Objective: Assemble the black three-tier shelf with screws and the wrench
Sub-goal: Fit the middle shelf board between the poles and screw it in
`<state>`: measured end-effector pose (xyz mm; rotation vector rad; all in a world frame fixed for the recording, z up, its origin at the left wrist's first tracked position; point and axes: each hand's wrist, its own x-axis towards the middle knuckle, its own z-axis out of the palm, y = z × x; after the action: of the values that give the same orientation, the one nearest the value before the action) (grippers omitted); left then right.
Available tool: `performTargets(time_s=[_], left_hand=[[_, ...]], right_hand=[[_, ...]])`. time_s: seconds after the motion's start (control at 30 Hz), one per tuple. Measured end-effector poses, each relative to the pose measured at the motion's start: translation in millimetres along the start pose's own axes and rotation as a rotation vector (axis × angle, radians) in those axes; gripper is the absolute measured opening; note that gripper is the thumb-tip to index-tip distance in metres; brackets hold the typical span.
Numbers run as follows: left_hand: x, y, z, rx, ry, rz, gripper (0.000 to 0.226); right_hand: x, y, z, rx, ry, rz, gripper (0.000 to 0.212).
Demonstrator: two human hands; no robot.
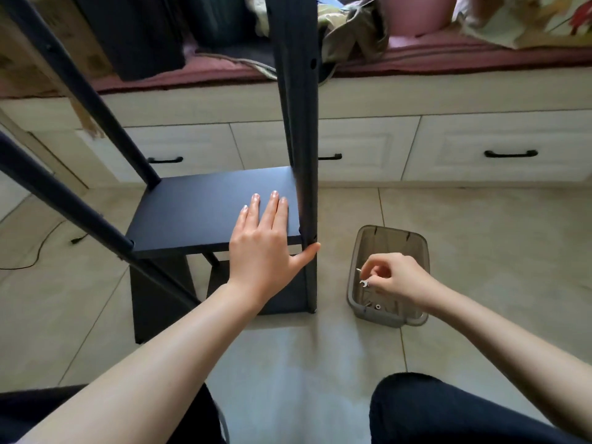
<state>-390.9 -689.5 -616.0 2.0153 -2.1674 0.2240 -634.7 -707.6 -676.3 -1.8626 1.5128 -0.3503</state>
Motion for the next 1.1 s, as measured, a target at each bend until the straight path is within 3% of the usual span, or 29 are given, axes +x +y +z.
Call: performTargets(time_s=[0.13,0.3,0.47,0.87,1.1], left_hand=[[1,-1,1,0.004,-0.014,0.001,0.097],[-2,4,5,0.037,-0.026,-0.039,0.097],[-2,4,8,-0.005,-0.014,-0.052,0.097],[-9,5,11,-0.087,0.046,-0.080,0.095],[-13,6,8,-0.140,0.075,-0.059,0.087]], right_hand=[[-33,-49,-12,0.259,0.081,-0.137,0.024],[-46,-78,-10,0.301,0.231,-0.223,0.022],[-38,-84,-5,0.379,0.225,-0.242,0.015],[-21,-85,9,0.484,0.215,-0.266,0.024],[-19,-89,13,0.640,0.212,-0.281,0.009]])
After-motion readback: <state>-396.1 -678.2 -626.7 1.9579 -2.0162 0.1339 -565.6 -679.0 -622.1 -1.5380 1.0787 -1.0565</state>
